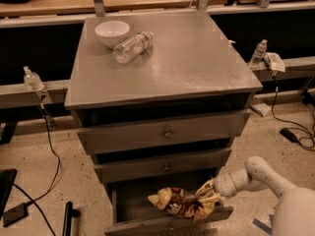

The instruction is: Place brown chip bag into bottom drawer

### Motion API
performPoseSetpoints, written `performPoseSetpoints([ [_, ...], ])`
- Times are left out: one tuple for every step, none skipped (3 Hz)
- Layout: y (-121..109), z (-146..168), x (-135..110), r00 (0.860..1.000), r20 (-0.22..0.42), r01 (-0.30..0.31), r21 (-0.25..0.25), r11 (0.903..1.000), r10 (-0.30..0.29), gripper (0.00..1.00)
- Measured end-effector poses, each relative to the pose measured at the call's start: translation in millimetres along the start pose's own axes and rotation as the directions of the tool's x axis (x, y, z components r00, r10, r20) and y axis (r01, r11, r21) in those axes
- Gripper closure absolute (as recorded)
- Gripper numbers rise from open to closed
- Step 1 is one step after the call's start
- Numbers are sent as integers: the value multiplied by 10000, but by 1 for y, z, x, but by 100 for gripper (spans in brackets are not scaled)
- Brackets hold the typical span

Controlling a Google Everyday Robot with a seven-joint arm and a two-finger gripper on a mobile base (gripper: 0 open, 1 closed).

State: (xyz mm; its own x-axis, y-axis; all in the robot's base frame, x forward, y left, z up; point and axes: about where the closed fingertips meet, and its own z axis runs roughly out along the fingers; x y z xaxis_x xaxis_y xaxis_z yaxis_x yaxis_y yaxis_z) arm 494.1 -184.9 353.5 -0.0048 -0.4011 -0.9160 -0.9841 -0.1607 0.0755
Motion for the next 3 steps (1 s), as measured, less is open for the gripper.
performPoseSetpoints([
  [-13,11,36,9990,318,-310,-187,9993,316,97],
  [-22,13,49,9974,547,-463,-160,9988,471,75],
  [-38,-1,43,9974,679,-244,172,9996,232,76],
])
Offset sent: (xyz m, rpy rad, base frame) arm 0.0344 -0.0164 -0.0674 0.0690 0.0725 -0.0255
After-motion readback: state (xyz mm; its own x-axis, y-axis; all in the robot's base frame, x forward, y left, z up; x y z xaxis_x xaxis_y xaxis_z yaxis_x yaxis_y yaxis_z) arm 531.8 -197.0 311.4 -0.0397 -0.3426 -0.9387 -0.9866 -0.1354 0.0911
